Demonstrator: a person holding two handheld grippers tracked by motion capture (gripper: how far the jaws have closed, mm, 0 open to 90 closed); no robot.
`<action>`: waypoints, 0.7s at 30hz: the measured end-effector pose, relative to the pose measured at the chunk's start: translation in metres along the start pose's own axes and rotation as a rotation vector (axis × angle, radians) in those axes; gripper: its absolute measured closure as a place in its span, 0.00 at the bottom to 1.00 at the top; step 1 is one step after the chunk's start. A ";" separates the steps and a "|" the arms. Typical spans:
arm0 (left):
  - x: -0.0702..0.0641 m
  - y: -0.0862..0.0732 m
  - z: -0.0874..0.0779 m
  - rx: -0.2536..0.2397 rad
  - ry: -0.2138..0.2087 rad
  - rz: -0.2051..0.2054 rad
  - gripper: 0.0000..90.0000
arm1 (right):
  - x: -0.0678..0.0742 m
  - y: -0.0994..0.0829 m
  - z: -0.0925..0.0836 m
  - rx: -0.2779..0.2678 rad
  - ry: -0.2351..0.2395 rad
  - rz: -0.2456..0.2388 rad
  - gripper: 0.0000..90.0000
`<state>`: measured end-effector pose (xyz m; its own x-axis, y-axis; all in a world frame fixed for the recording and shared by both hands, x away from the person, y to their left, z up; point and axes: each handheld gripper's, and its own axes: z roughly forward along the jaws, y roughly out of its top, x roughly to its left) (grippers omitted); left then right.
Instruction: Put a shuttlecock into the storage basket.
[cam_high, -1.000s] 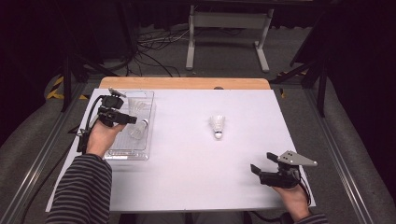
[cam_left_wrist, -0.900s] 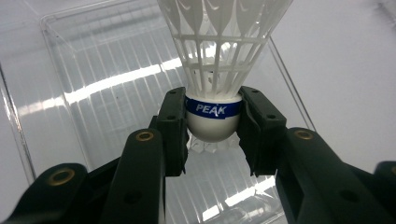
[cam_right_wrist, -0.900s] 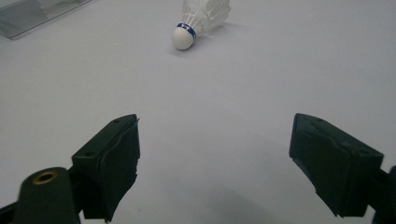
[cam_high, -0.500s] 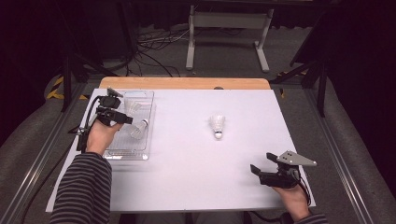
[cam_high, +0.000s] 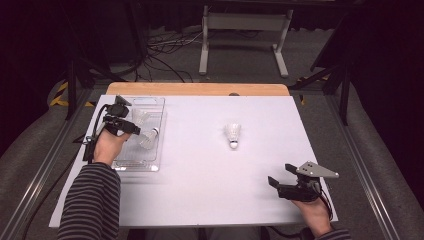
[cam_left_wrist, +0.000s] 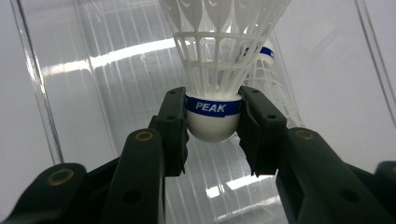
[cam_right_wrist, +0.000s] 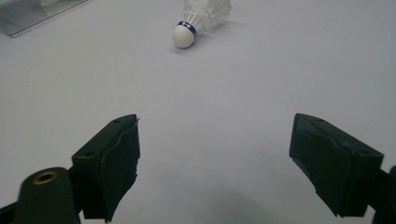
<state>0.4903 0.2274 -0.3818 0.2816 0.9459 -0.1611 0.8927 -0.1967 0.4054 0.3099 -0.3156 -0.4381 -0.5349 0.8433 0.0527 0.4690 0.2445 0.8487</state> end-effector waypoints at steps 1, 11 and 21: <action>0.000 0.000 0.000 0.001 0.001 -0.002 0.71 | 0.000 0.000 0.000 0.000 0.000 0.000 0.19; -0.002 -0.001 0.000 -0.011 0.038 0.020 0.56 | 0.000 0.000 0.000 0.000 0.001 0.000 0.19; -0.008 -0.004 -0.007 -0.051 0.034 0.040 0.45 | 0.000 0.000 -0.001 -0.006 0.001 0.001 0.19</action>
<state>0.4823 0.2225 -0.3756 0.3041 0.9458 -0.1135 0.8615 -0.2222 0.4565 0.3095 -0.3158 -0.4376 -0.5350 0.8432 0.0534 0.4649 0.2410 0.8519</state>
